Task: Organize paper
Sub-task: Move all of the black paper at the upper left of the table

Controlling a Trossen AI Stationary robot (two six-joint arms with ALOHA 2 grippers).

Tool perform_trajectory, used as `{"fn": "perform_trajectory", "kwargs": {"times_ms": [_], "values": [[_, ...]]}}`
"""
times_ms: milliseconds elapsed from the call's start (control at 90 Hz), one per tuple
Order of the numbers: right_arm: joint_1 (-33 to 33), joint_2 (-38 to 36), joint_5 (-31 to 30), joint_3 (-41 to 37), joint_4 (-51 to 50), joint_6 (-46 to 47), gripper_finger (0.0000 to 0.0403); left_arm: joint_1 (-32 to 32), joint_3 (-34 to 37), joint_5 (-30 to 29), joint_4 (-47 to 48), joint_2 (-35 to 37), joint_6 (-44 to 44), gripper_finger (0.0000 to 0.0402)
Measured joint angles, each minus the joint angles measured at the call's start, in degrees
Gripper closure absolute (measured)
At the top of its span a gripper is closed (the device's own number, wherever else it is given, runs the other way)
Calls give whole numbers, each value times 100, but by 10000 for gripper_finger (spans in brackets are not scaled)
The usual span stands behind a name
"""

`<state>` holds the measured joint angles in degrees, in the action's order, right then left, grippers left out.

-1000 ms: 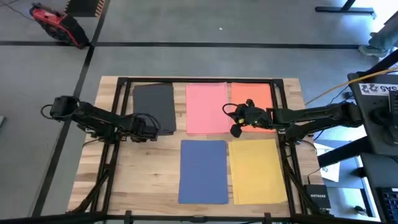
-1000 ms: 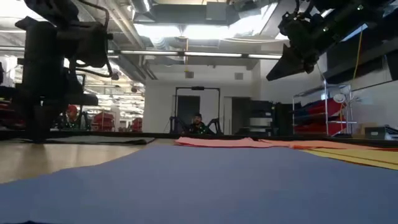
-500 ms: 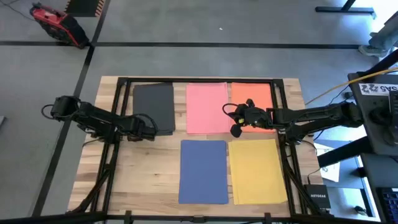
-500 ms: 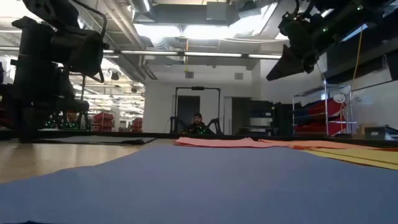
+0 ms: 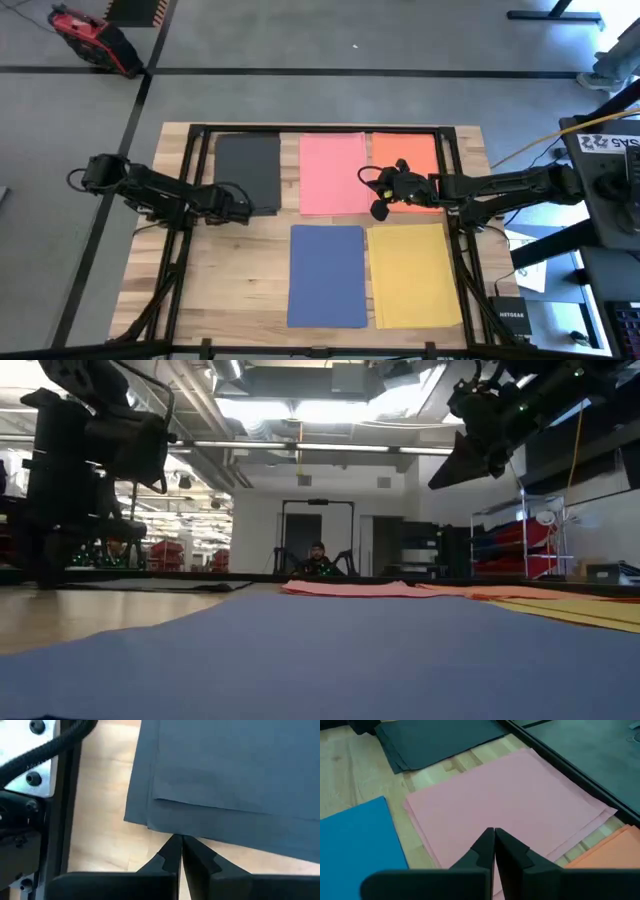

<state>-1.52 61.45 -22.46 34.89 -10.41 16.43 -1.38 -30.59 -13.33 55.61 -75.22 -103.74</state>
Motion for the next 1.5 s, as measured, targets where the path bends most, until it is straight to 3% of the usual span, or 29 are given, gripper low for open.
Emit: {"fn": "perform_trajectory", "kwargs": {"times_ms": [489,1022,1500], "values": [[-2,-2,0,0,0,0,403,506,-4,-188,-273,13,76,402],[0,-1,0,0,0,-2,403,1128,-259,-430,-242,15,1064,402],[-2,0,0,0,-2,-2,403,686,-1235,-343,-262,17,1875,402]]}}
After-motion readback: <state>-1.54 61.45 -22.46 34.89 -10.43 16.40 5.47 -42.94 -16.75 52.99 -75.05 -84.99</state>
